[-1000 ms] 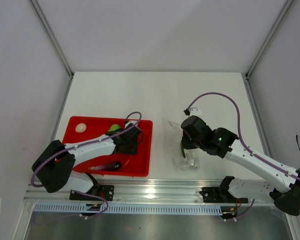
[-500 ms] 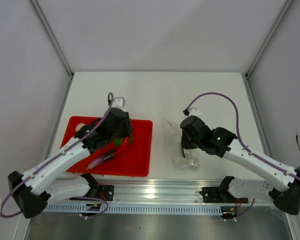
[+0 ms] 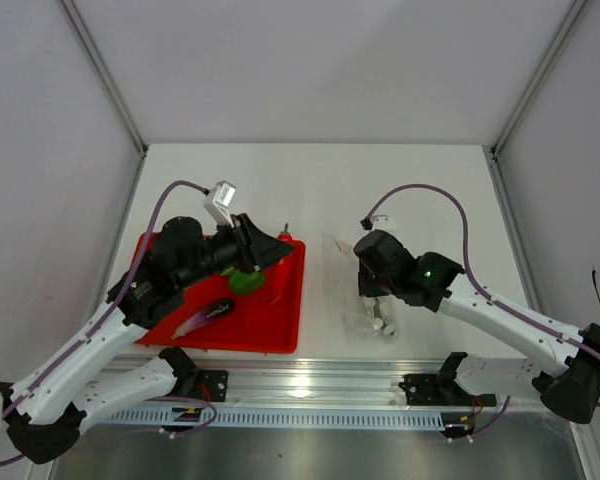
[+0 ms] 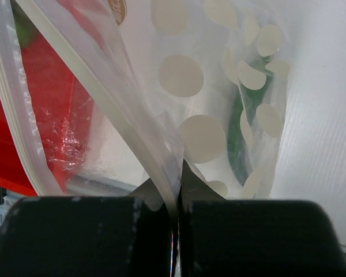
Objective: Place the food in the zip-top bag and seal the zipper
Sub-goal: Place the fake vegetable in the zipper food storage bag.
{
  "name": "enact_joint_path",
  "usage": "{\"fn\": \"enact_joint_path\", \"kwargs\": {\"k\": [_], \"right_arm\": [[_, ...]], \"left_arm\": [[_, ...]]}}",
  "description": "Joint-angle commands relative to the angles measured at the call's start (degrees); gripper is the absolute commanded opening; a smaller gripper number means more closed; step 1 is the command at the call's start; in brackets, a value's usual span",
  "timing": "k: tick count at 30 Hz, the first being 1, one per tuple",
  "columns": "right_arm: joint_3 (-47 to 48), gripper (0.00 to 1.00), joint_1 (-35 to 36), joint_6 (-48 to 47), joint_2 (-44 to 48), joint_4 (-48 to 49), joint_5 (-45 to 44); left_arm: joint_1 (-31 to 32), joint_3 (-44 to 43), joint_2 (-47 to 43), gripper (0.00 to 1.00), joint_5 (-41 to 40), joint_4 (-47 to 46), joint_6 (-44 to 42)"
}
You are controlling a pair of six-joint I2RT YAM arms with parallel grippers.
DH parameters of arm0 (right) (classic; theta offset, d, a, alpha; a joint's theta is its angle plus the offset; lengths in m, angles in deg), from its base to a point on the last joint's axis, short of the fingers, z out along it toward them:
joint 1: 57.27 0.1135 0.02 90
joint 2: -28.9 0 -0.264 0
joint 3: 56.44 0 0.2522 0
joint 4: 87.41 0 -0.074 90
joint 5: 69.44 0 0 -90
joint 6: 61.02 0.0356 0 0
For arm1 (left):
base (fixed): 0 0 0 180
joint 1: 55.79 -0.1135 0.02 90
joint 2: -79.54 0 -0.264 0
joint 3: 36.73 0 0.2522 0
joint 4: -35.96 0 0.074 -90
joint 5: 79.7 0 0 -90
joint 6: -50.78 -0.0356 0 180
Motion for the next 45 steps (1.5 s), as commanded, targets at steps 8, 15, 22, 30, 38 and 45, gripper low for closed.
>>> {"fn": "enact_joint_path", "kwargs": {"k": [8,15,22,30,38,45], "right_arm": [[2.0,0.00,-0.1,0.8,-0.4,2.6,0.9],[3.0,0.00,0.3,1.6,-0.4,2.2,0.7],[3.0,0.00,1.0,2.8,-0.8,2.6,0.5],[3.4,0.00,1.7,4.9,0.5,3.7,1.3],[3.2,0.00,1.3,7.6,3.0,3.6,0.8],[2.9,0.00,0.9,8.8,4.1,4.2,0.1]], "left_arm": [[-0.8,18.9,1.2,0.01,14.8,-51.6,22.5],[-0.8,21.3,10.0,0.01,11.0,-69.7,35.0],[0.6,19.7,16.9,0.01,7.8,-74.4,37.4],[2.0,21.9,19.1,0.01,2.1,-74.9,30.9],[3.0,24.2,23.7,0.00,2.3,-80.4,27.8],[5.4,26.3,24.9,0.00,1.1,-77.5,24.5]]}}
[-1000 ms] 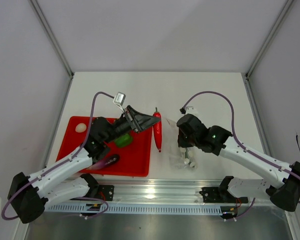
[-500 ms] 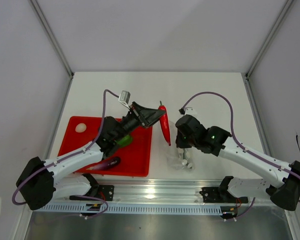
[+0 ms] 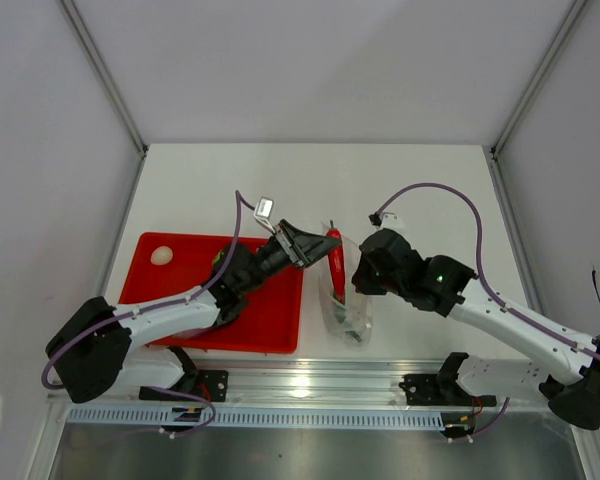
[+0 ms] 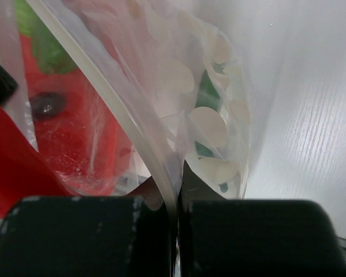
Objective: Place the food in the zip-top bag and seal the zipper
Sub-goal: Place the fake vegetable in the zipper food storage bag.
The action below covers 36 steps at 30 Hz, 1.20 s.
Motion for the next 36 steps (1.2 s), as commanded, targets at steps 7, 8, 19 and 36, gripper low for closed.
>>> {"fn": "enact_joint_path", "kwargs": {"k": [7,8,19,36], "right_arm": [[1.7,0.00,-0.5,1.6,0.8,1.7,-3.1],[1.6,0.00,-0.4,1.6,0.7,1.6,-3.4],[2.1,0.00,0.4,0.7,-1.5,1.9,-4.8],[1.2,0.00,0.0,-1.2,-0.9,0.3,-6.1]], "left_arm": [[3.3,-2.0,-3.2,0.01,-2.4,22.4,-4.8],[3.8,-2.5,-3.7,0.01,-3.1,24.8,-4.7],[4.8,-11.0,-1.4,0.66,-1.5,41.0,-3.2],[4.7,-16.3,-19.5,1.00,-11.4,54.5,-22.7]]}}
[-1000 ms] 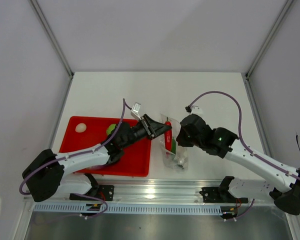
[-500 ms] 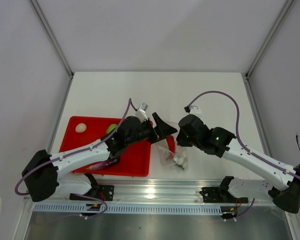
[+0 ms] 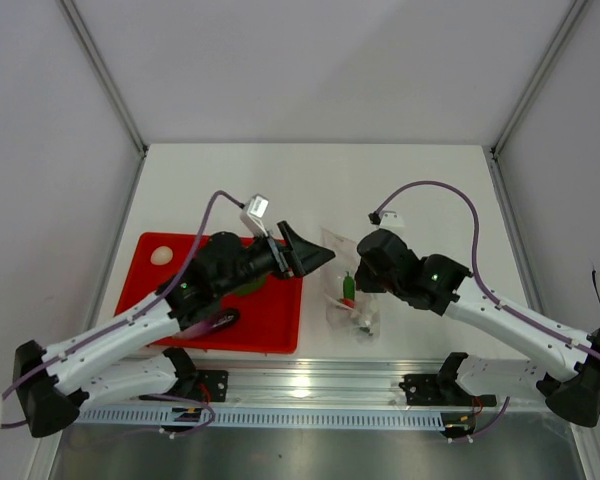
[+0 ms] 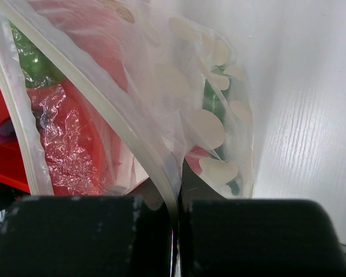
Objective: Place the food in the zip-top bag and seal the zipper
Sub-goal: Place the fake vegetable in the zipper food storage bag.
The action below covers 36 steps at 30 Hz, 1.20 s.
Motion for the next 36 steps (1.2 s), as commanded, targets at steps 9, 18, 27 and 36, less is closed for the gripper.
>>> {"fn": "enact_joint_path", "kwargs": {"k": [9,18,27,36], "right_arm": [[1.2,0.00,-0.2,-1.6,0.0,0.3,-1.1],[6.8,0.00,-0.4,-9.1,4.0,0.8,-4.7],[4.1,0.00,-2.1,-8.0,2.3,-1.2,-3.8],[1.5,0.00,-2.1,-7.2,2.9,-0.6,-2.1]], "left_arm": [[-0.8,-7.0,-6.0,0.79,1.9,12.9,-12.7],[-2.1,0.2,-14.9,0.63,-4.4,17.1,-11.0],[-7.3,0.3,-18.6,0.91,-12.7,40.8,4.5],[-15.9,2.5,-19.6,0.99,-19.3,58.9,21.5]]}}
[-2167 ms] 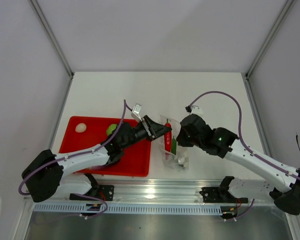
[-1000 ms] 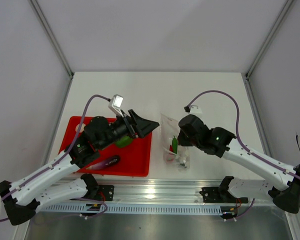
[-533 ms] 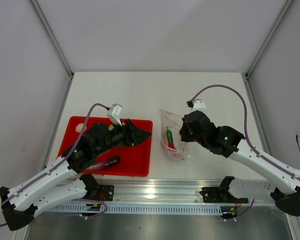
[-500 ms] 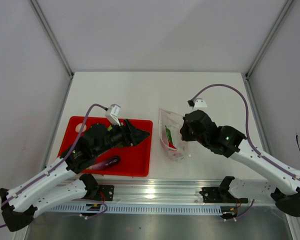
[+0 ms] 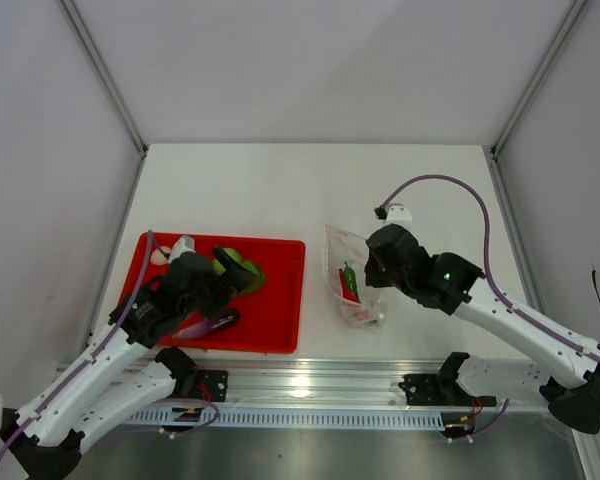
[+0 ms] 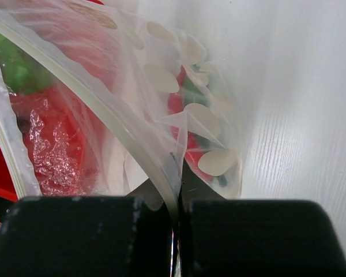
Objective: Place the food in the zip-top bag and seal the zipper
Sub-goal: Place the fake vegetable in the zipper food storage bag, then pick up the fake vegetable from the bin.
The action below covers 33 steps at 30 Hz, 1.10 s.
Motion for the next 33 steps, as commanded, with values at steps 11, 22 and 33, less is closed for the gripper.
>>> {"fn": "enact_joint_path", "kwargs": {"k": [11,22,33], "right_arm": [[0.2,0.00,0.0,0.9,1.6,0.4,0.2],[0.3,0.00,0.4,1.1,2.2,-0.1,0.5],[0.4,0.00,1.2,1.2,2.5,0.9,1.1]], "left_arm": [[-21.1,-1.1,5.8,1.00,3.1,19.0,21.9],[-28.5,4.3,14.6,0.90,7.4,15.6,26.6],[-28.8,3.8,21.1,0.88,8.3,17.3,29.2]]}}
